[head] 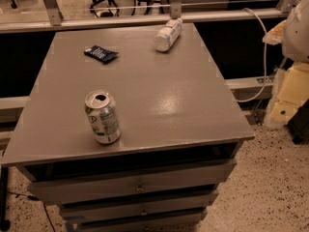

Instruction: Pick rxbar blueberry

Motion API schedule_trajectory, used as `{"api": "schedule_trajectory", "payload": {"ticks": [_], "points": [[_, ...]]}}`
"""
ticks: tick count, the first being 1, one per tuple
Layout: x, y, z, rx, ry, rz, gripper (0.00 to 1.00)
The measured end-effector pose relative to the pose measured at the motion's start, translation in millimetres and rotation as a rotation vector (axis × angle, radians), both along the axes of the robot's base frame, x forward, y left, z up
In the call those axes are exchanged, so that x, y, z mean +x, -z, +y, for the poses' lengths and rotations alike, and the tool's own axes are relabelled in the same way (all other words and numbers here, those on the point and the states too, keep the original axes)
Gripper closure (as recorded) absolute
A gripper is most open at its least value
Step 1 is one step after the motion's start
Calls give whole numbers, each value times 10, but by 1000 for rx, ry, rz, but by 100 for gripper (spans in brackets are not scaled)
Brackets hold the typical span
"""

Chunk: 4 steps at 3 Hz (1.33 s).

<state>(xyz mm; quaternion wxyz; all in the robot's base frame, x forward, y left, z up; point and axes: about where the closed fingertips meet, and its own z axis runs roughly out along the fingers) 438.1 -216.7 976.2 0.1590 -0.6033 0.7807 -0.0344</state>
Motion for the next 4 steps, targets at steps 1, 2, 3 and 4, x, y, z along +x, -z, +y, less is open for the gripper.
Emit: {"api": "schedule_trajectory", "payload": {"ticks": [1, 2, 3, 4], "points": [[0, 0, 0, 0, 0, 0, 0], [53, -63, 78, 24, -31, -20, 0], [385, 47, 514, 127, -82, -44, 0], [919, 108, 1095, 230, -145, -106, 0]]}}
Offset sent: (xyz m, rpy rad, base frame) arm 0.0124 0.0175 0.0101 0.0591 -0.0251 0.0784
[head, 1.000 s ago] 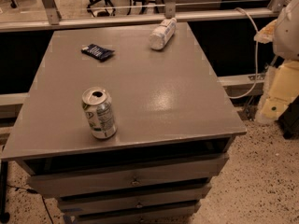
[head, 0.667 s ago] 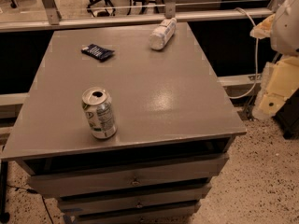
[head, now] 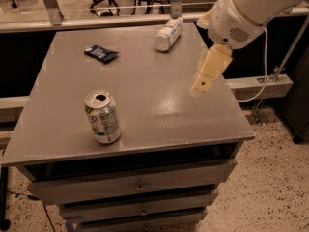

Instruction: Pick rxbar blueberry

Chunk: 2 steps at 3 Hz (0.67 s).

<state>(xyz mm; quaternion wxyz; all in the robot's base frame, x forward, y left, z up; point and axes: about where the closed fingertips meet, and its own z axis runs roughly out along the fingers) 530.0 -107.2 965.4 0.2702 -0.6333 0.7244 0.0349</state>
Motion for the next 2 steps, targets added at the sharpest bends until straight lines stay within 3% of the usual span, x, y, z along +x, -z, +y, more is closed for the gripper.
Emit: {"api": "schedule_trajectory", "payload": {"ticks": [1, 2], "points": [[471, 24, 702, 110, -62, -43, 0], [469, 23, 700, 110, -62, -43, 0]]}}
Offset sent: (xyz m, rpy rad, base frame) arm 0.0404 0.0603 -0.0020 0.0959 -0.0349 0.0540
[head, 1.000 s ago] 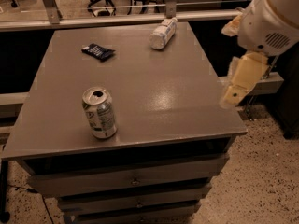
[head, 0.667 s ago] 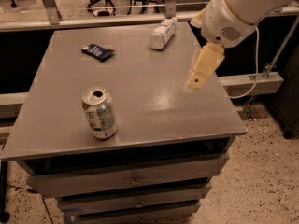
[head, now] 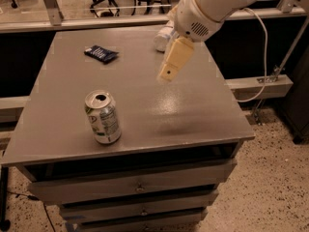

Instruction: Pick rxbar blueberry

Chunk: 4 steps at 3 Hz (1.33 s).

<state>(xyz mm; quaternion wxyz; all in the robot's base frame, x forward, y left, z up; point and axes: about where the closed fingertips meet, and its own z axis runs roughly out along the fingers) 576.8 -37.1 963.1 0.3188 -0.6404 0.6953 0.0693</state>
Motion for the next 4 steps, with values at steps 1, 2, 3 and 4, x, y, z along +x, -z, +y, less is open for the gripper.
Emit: {"api": "schedule_trajectory", "payload": {"ticks": [1, 2, 3, 4], "points": [[72, 12, 78, 30, 6, -16, 0], [412, 183, 408, 109, 9, -37, 0], [903, 366, 749, 208, 32, -38, 0], [1332, 564, 1060, 293, 61, -10, 0]]}}
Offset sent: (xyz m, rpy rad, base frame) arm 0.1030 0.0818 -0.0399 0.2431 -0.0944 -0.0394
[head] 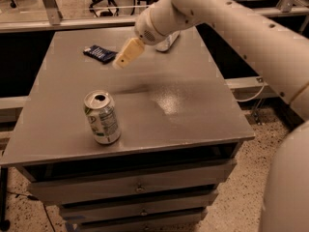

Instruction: Pick rxbar blueberry

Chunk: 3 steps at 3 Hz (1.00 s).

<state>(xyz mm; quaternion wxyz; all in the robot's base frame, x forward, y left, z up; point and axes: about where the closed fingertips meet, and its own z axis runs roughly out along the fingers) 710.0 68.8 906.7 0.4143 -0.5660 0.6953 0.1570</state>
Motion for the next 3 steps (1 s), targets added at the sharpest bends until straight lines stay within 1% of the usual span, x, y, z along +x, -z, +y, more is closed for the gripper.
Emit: {"api": "schedule_trajectory", "payload": {"ticks": [1, 2, 3], "points": [[297, 209, 238, 75, 21, 47, 0], [512, 408, 468, 132, 28, 82, 0], [678, 526, 661, 172, 30, 99, 0]]}}
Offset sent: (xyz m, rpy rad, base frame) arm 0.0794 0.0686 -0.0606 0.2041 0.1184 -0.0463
